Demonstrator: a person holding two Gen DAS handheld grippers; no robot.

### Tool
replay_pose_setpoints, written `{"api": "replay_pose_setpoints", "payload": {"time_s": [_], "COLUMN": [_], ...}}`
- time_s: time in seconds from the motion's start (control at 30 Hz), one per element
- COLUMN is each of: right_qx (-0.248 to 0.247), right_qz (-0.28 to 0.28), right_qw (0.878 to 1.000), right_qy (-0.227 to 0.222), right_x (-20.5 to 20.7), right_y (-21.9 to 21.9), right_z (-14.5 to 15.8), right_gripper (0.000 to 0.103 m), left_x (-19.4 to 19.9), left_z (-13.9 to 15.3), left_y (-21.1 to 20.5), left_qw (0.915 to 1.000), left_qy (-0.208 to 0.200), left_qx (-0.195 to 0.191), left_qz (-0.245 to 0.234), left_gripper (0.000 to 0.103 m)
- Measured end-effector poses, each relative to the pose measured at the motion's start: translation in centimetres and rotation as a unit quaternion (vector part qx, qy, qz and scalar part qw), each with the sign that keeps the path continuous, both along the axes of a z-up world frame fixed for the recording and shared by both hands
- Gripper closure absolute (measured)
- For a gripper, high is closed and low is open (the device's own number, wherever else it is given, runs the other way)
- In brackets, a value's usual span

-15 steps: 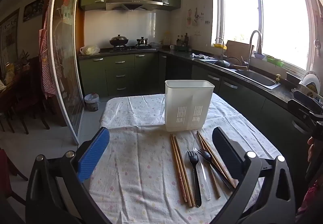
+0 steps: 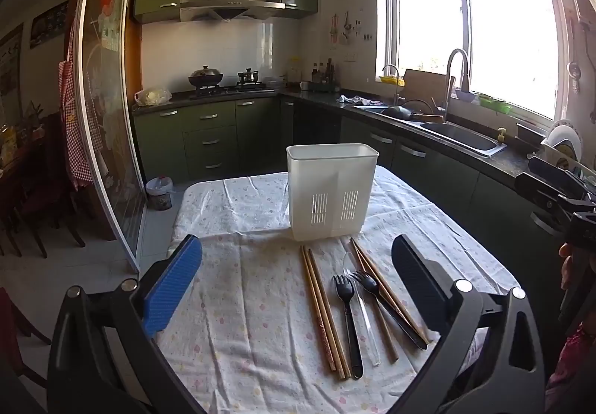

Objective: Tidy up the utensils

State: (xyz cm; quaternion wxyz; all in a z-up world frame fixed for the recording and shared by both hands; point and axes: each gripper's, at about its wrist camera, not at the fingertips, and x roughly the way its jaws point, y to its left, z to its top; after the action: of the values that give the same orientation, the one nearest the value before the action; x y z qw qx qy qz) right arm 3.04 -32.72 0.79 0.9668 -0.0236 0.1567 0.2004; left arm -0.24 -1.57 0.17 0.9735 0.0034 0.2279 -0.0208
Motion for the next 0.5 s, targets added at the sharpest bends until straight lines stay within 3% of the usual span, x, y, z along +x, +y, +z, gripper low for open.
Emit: {"api": "replay_pose_setpoints", "payload": {"time_s": [0.5], "right_qx": [0.001], "right_qz": [0.0], "right_qw": [1.0], "right_qy": [0.001], "right_x": [-0.04], "right_y": [-0.06], "right_z": [-0.37], "right_gripper": [0.004], "left_x": [-0.02], "left_z": [-0.35], "left_y": [-0.04], "left_qw": [1.0], "left_qy": [0.001], "left_qx": [-0.003], "left_qz": [-0.007], "left_gripper": [0.006]}}
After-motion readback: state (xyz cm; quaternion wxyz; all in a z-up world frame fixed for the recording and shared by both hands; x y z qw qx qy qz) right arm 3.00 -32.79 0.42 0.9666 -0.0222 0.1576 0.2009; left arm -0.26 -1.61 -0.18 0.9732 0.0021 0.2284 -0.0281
